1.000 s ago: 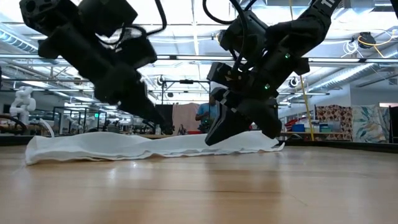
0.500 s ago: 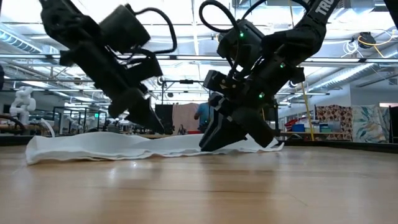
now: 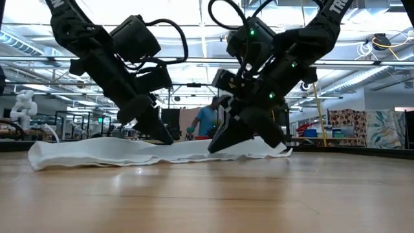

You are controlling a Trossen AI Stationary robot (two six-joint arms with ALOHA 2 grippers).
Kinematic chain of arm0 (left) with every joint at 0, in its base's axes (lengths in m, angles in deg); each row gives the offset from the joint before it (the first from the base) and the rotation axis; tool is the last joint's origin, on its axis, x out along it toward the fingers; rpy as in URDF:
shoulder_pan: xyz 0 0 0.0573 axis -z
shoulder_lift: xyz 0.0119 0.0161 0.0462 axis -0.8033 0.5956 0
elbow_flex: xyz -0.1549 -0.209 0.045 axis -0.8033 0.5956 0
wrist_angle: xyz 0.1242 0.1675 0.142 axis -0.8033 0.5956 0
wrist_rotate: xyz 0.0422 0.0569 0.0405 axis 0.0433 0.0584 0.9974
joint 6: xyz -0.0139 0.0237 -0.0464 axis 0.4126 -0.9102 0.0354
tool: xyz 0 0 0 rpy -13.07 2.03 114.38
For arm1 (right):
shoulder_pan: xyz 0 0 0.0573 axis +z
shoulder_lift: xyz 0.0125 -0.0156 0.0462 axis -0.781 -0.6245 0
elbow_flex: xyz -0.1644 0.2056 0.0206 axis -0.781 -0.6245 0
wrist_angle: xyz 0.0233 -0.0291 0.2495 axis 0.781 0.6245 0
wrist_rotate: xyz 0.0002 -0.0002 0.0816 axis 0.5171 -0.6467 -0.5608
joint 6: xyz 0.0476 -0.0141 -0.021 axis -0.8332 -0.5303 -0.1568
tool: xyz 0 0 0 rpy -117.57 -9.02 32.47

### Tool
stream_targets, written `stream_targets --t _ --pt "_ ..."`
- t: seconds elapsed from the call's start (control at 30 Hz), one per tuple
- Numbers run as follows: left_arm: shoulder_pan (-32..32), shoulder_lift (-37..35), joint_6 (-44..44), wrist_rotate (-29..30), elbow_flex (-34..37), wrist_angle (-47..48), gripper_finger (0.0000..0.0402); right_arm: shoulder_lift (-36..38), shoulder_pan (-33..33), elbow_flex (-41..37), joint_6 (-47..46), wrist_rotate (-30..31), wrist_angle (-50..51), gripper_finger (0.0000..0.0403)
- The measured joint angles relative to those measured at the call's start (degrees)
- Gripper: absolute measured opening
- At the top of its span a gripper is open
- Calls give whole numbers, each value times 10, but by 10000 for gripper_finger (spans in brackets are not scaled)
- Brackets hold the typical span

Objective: Roll napkin
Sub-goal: Fold the white table napkin

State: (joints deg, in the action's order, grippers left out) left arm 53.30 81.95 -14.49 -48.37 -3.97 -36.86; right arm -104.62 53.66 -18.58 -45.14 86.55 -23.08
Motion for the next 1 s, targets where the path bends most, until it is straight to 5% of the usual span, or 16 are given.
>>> stream_targets --t 0.23,0.43,0.73,1.0 --pt "64 13 32 -18 -1 -120 42 5 -9 0 -24 -4 5 0" --pt "101 36 75 94 0 -91 85 5 -7 0 -1 -5 20 13" --pt "90 42 109 71 0 -63 149 5 -3 0 35 26 23 103" --pt "68 79 110 28 0 -76 155 -2 -3 0 74 44 19 92"
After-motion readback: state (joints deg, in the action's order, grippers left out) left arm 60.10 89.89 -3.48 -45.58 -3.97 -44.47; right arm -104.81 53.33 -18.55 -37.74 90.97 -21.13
